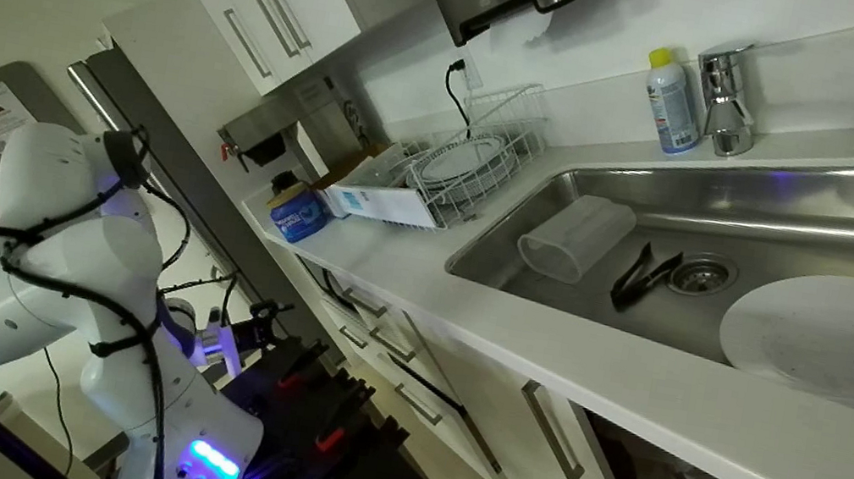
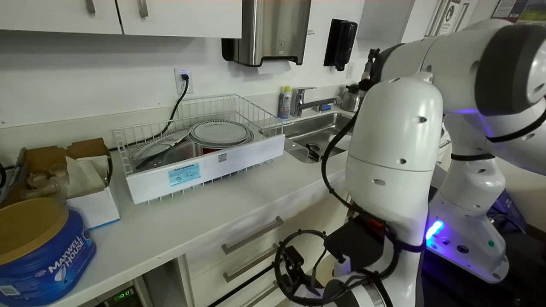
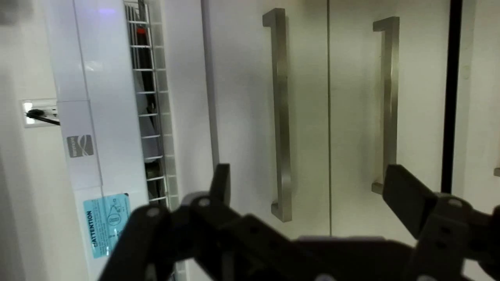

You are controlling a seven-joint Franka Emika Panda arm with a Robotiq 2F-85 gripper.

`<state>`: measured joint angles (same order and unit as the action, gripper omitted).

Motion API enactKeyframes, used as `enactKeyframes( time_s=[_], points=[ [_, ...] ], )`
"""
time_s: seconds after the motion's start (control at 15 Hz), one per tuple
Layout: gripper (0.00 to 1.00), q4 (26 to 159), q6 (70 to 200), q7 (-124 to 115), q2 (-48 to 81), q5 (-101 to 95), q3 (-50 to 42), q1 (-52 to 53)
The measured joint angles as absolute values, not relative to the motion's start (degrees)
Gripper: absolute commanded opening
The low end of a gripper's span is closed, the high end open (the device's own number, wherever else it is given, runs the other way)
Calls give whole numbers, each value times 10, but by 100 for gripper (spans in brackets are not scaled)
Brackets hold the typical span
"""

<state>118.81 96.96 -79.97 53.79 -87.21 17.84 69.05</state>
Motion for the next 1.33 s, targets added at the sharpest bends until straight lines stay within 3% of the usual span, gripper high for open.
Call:
enactKeyframes(
  time_s=[1.33],
  points=[
    [100, 1058, 859, -836, 650, -910, 176, 718]
  ],
)
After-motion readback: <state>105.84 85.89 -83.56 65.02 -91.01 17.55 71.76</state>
